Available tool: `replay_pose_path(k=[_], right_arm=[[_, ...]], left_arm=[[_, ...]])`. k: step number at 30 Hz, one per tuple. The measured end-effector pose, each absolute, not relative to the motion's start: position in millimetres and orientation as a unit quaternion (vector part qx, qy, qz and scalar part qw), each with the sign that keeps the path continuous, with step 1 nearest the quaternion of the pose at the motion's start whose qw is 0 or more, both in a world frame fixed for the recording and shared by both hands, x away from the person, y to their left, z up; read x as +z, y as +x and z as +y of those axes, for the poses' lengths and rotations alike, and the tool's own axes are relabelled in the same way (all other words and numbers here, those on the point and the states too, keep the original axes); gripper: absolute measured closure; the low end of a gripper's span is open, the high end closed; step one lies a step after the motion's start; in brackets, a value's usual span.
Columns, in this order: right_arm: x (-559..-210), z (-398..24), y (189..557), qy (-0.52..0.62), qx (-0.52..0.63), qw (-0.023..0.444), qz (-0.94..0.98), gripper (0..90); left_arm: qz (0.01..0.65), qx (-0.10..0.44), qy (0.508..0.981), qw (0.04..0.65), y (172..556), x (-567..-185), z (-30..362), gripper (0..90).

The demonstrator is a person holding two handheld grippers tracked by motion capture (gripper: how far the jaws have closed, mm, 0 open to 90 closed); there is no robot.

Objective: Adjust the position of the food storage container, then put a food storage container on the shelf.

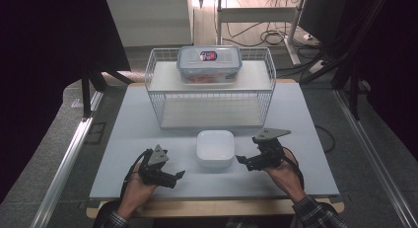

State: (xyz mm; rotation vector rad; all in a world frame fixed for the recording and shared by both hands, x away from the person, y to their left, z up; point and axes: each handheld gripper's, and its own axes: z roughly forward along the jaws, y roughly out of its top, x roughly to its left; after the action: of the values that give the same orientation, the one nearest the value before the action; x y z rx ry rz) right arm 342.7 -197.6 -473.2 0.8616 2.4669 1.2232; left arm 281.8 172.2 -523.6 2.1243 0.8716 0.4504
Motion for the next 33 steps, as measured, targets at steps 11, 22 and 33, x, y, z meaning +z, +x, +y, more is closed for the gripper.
replay_pose_path(k=[11,22,33], right_arm=[[-482,-204,339,0.299,0.416,0.125,0.849,0.9],[-475,-207,345,0.308,0.429,0.107,0.842,0.5],[-467,-193,353,0.315,0.417,0.111,0.846,0.4]], left_arm=[[0.348,0.169,0.833,0.395,283,-524,172,1.7],[0.340,0.142,0.832,0.415,287,-511,168,4.1],[0.368,0.103,0.821,0.424,315,-498,162,4.3]])
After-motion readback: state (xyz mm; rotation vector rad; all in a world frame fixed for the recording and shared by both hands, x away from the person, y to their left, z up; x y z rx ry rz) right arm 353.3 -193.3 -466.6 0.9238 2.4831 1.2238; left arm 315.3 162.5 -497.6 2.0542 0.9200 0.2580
